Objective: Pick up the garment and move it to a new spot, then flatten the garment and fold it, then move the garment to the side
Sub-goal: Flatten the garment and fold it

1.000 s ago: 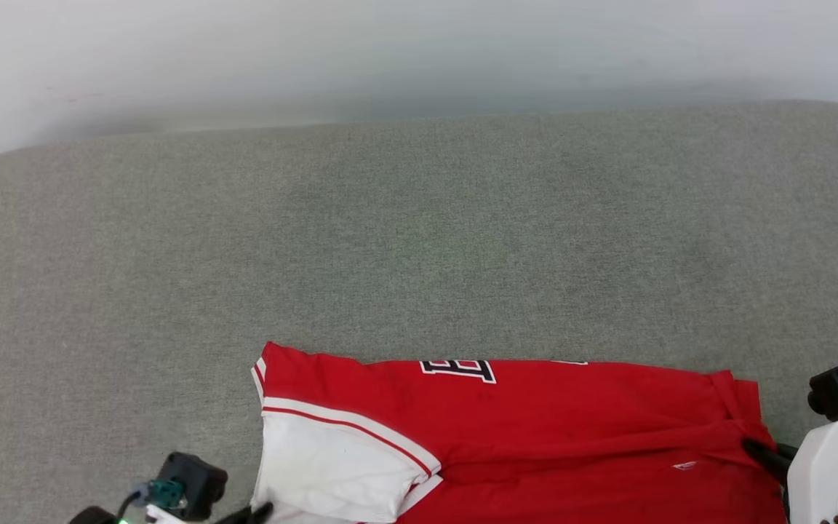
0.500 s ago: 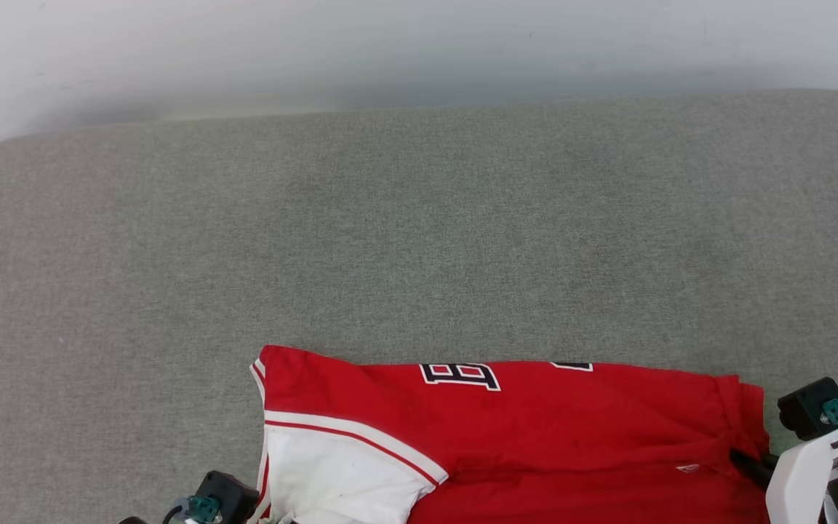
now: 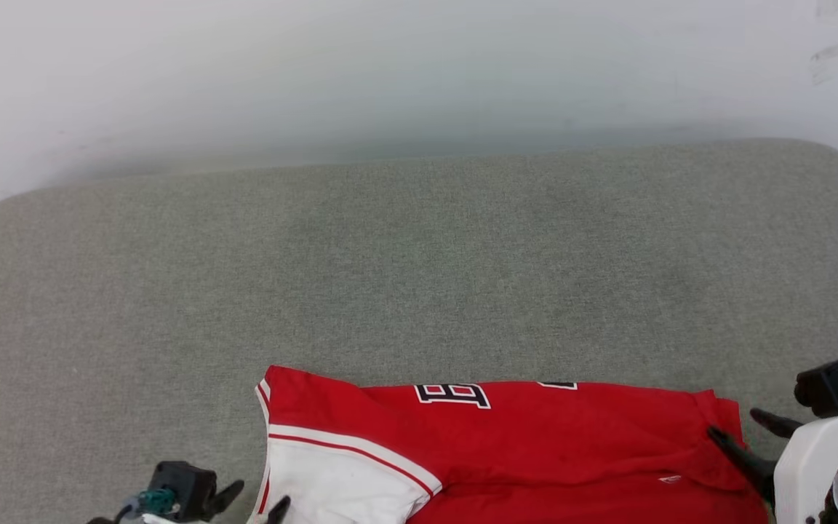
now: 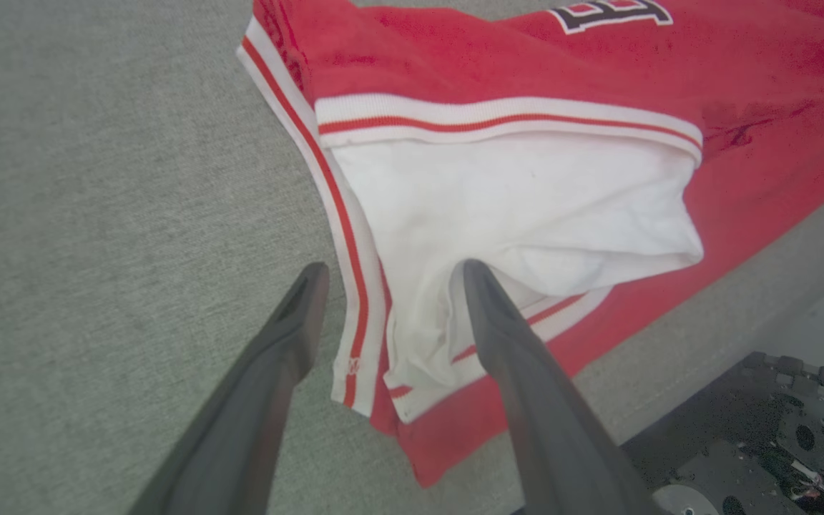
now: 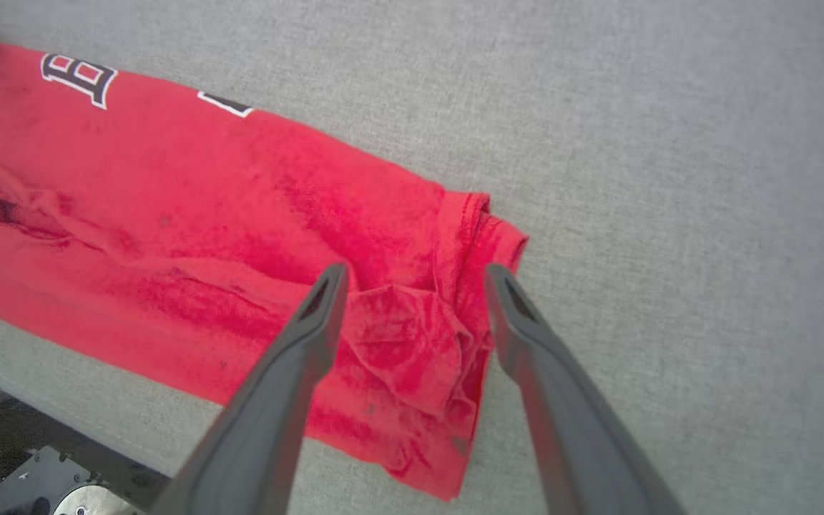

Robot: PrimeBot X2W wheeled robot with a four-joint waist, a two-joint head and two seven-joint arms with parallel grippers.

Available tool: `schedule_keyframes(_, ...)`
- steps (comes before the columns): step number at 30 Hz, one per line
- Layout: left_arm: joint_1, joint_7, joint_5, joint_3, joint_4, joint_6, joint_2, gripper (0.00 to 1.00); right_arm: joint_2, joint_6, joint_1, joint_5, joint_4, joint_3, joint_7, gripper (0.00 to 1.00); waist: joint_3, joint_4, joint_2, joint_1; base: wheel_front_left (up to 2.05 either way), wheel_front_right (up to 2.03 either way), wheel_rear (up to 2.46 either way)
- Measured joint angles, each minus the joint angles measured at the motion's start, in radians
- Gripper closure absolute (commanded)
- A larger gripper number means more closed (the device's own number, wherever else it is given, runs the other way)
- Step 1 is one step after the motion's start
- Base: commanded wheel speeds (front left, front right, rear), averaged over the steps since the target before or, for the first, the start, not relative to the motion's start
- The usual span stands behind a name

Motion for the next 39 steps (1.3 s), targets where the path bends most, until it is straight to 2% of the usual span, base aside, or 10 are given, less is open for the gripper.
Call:
schedule_keyframes(6, 0.019, -0.167, 0.001, 0.107, -0.072, 0.081, -0.004, 0.00, 0.033, 0.000, 0.026, 0.011, -0.064, -0.106, 0.021, 0.00, -0.028, -0.007, 0.0000, 0.0000, 0.00, 0.00, 0.00)
schedule_keyframes(9, 0.038, -0.311, 0.007, 0.188, -0.109, 0.124, -0.029, 0.00, 0.081, 0.000, 0.063, -0.006, -0.086, -0.213, 0.058, 0.00, -0.029, -0.007, 0.0000, 0.0000, 0.00, 0.00, 0.00)
schedule_keyframes(14, 0.066, -0.359, 0.083, 0.279, -0.147, 0.149, -0.073, 0.00, 0.170, 0.000, 0.125, -0.054, -0.085, -0.358, 0.125, 0.00, -0.022, -0.003, 0.0000, 0.0000, 0.00, 0.00, 0.00)
schedule_keyframes(16, 0.073, -0.360, 0.143, 0.339, -0.176, 0.149, -0.113, 0.00, 0.212, 0.000, 0.146, -0.077, -0.077, -0.414, 0.153, 0.00, -0.019, 0.000, 0.0000, 0.0000, 0.00, 0.00, 0.00)
schedule_keyframes(19, 0.093, -0.360, 0.226, 0.423, -0.212, 0.120, -0.184, 0.00, 0.279, 0.000, 0.167, -0.096, -0.073, -0.476, 0.180, 0.00, -0.014, 0.006, 0.0000, 0.0000, 0.00, 0.00, 0.00)
schedule_keyframes(25, 0.132, -0.361, 0.423, 0.555, -0.248, 0.050, -0.277, 0.00, 0.349, 0.000, 0.174, -0.123, -0.050, -0.545, 0.204, 0.00, 0.006, 0.016, 0.0000, 0.0000, 0.00, 0.00, 0.00)
schedule_keyframes(32, 0.143, -0.361, 0.520, 0.653, -0.257, -0.043, -0.381, 0.00, 0.381, 0.000, 0.157, -0.122, 0.013, -0.562, 0.212, 0.00, 0.046, 0.035, 0.0000, 0.0001, 0.00, 0.00, 0.00)
schedule_keyframes(39, 0.134, -0.361, 0.579, 0.709, -0.239, -0.127, -0.449, 0.00, 0.385, 0.000, 0.138, -0.088, 0.069, -0.519, 0.222, 0.00, 0.078, 0.059, 0.0000, 0.0001, 0.00, 0.00, 0.00)
